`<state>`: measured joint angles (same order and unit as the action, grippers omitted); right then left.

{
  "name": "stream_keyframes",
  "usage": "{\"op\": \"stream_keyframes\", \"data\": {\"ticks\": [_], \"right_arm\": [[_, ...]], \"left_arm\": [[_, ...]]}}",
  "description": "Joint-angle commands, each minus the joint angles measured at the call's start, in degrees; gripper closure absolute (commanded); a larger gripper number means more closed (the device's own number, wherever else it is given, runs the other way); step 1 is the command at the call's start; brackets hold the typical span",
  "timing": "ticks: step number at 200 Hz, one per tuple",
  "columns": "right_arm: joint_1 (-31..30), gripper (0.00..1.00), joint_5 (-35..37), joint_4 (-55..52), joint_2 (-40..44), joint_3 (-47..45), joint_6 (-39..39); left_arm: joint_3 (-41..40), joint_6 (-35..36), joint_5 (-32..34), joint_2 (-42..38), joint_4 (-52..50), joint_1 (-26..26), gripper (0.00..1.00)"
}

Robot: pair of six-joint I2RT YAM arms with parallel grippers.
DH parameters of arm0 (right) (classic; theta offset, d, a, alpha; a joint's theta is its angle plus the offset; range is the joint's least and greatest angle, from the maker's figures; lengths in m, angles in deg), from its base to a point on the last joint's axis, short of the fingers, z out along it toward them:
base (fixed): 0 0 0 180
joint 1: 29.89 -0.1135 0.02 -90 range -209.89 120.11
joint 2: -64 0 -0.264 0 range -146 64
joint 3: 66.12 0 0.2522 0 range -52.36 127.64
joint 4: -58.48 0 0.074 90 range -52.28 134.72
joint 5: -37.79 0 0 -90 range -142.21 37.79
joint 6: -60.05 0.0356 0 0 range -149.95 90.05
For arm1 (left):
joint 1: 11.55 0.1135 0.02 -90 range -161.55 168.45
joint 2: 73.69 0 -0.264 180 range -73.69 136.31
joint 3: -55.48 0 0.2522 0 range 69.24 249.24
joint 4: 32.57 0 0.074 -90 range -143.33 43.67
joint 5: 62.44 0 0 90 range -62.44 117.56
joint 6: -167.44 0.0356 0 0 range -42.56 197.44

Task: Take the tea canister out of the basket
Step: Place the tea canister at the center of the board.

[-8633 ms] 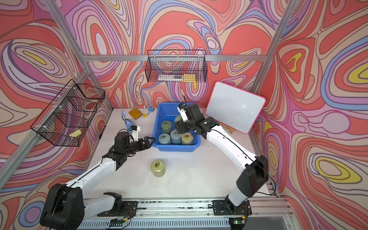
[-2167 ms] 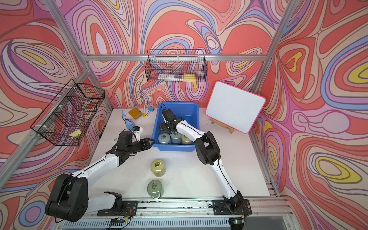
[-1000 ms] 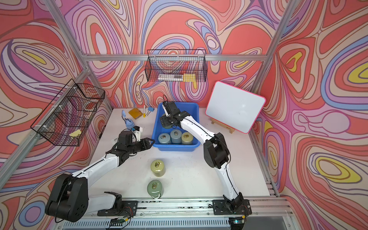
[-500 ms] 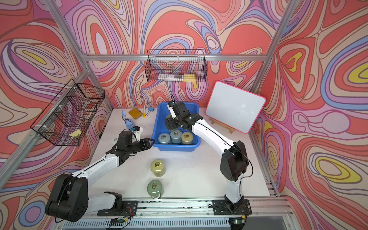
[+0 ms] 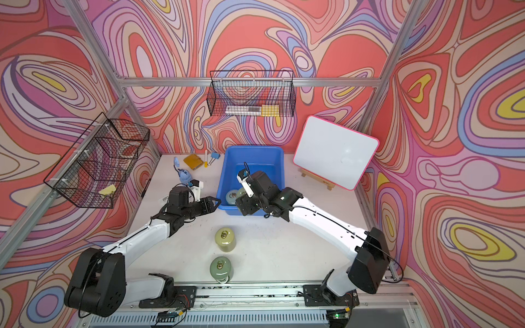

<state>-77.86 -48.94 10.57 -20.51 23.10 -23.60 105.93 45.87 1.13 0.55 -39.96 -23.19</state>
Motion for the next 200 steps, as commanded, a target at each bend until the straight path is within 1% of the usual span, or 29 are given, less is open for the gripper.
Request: {"op": "stream_keyframes", "data": {"ticks": [1, 38, 72, 132, 200], "right_arm": [[-2.01, 0.32, 1.65, 5.12, 4.49, -3.43, 1.32], [-5.36, 0.32, 2.01, 5.94, 9.31, -10.16, 3.59], [-7.04, 0.32, 2.42, 7.39, 12.30, -15.51, 5.52], [-10.00, 0.32, 2.12, 12.45, 11.13, -22.59, 7.23], [-19.15, 0.32, 2.88, 15.30, 10.88, -28.07, 7.43]], "left_arm": [[-0.18, -0.31, 0.05, -1.54, -0.14, 0.21, 0.43], [-0.27, -0.17, 0.33, -1.89, -0.30, 0.21, 0.43], [-0.38, -0.26, 0.29, -1.73, -0.22, 0.21, 0.43], [-0.50, -0.29, 0.42, -1.81, -0.20, 0.21, 0.43], [-0.49, -0.37, 0.42, -1.89, -0.17, 0.21, 0.43]]}}
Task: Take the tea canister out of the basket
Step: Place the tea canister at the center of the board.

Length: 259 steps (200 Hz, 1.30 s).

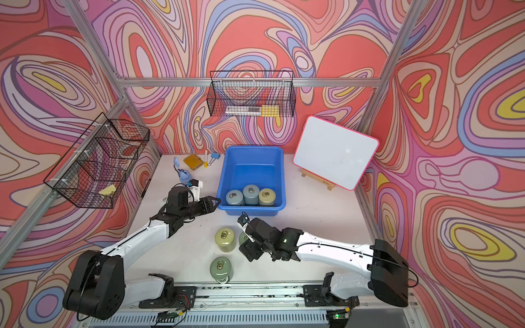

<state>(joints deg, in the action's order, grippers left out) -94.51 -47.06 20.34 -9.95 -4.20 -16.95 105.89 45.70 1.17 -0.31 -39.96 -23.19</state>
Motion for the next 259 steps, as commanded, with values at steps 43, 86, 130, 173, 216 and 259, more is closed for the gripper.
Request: {"op": "stream_keyframes", "data": {"ticks": [43, 86, 130, 173, 216, 259], "right_arm": [[-6.73, 0.32, 1.43, 8.43, 0.76, -5.49, 3.97], [-9.65, 0.32, 2.15, 10.34, 0.79, -7.94, 6.15], [-11.47, 0.31, 2.73, 11.80, 0.23, -9.11, 6.78], [-12.12, 0.29, 3.39, 13.12, -1.42, -9.99, 6.89], [-12.62, 0.23, 4.16, 14.12, -2.67, -10.81, 6.87], [-13.33, 0.06, 4.18, 14.08, -2.54, -11.16, 6.93]], "left_arm": [[-0.45, -0.11, 0.46, -1.23, -0.21, 0.21, 0.43], [-0.61, -0.16, 0.52, -1.57, -0.38, 0.21, 0.43], [-0.62, -0.10, 0.73, -1.93, -0.47, 0.21, 0.43], [-0.62, -0.12, 0.81, -2.02, -0.55, 0.21, 0.43], [-0.68, -0.15, 0.83, -2.02, -0.52, 0.21, 0.43], [-0.65, -0.12, 1.16, -2.10, -0.61, 0.21, 0.35]]}}
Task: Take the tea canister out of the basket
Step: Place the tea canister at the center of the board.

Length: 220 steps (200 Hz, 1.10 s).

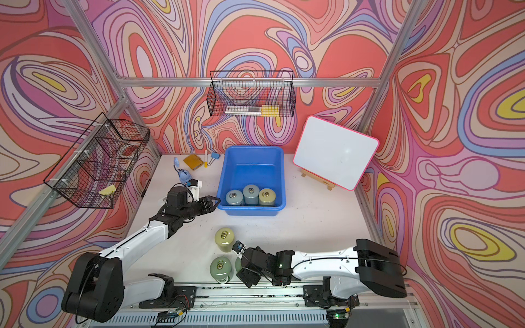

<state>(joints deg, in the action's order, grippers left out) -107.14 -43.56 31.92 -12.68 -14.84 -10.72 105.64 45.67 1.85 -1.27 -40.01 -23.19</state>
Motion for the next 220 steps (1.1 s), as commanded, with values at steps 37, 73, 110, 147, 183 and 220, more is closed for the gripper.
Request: {"op": "stream_keyframes", "data": {"ticks": [37, 73, 110, 147, 183, 220], "right_arm": [[-0.79, 0.02, 0.35, 2.03, 0.89, -0.67, 0.61], [-0.79, 0.02, 3.32, -0.56, 4.86, 0.31, 1.22], [-0.71, 0.02, 9.59, -5.66, 9.70, 3.13, 3.06], [1.02, 0.02, 18.37, -13.69, 14.81, 6.96, 6.15], [9.77, 0.02, 20.45, -21.47, 19.00, 9.97, 7.94], [20.36, 0.02, 21.37, -25.03, 20.06, 11.81, 6.61]], "left_arm": [[-0.39, -0.12, 0.90, -1.40, -0.94, 0.21, 0.27], [0.80, 0.16, 1.19, -2.47, -2.06, 0.21, 0.17], [6.86, 2.54, 2.93, -2.97, -10.46, 0.20, 0.09], [14.28, 4.22, 5.15, -2.56, -18.29, -1.81, 0.07], [23.20, 7.21, 7.23, 0.99, -25.97, -5.31, 0.02], [32.15, 10.26, 8.46, 7.88, -32.17, -9.09, 0.01]]}}
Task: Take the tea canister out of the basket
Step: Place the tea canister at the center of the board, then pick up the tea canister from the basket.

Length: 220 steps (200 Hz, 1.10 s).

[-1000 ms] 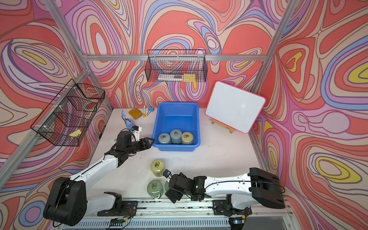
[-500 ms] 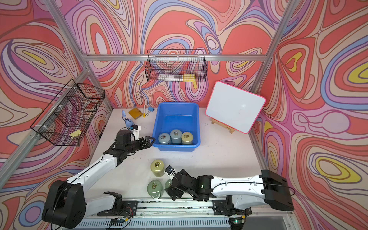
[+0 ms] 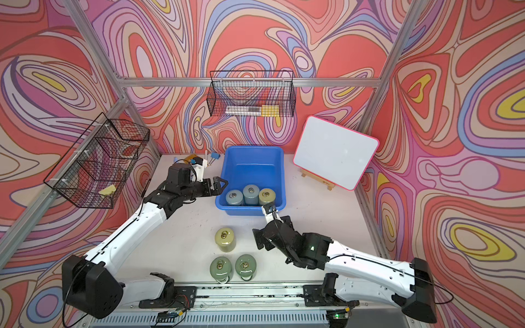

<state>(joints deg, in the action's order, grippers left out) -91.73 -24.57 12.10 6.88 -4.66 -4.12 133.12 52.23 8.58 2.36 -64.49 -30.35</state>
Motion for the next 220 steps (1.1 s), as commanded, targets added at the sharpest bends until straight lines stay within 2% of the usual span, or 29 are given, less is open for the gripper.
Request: {"op": "stream_keyframes", "data": {"ticks": [1, 52, 101, 128, 220], "right_arm": [[5.27, 0.02, 2.40, -5.32, 0.42, 1.66, -0.08], [19.22, 0.02, 0.75, -3.06, -1.45, 1.80, -2.44], [29.77, 0.02, -2.14, 5.76, -4.09, -0.82, -4.83], [32.83, 0.02, -3.60, 10.02, -5.72, -1.92, -7.15], [35.20, 0.02, -6.97, 17.62, -9.77, -5.75, -9.30]], "left_arm": [[4.94, 3.78, 1.74, 4.44, -7.87, -1.97, 0.01], [20.91, 11.19, 4.01, 17.33, -19.42, -7.67, 0.01], [33.37, 19.56, 9.61, 28.27, -28.29, -13.12, 0.01], [38.52, 25.29, 13.33, 32.89, -32.02, -15.50, 0.01], [48.04, 38.13, 11.27, 42.23, -40.10, -15.82, 0.01]]}}
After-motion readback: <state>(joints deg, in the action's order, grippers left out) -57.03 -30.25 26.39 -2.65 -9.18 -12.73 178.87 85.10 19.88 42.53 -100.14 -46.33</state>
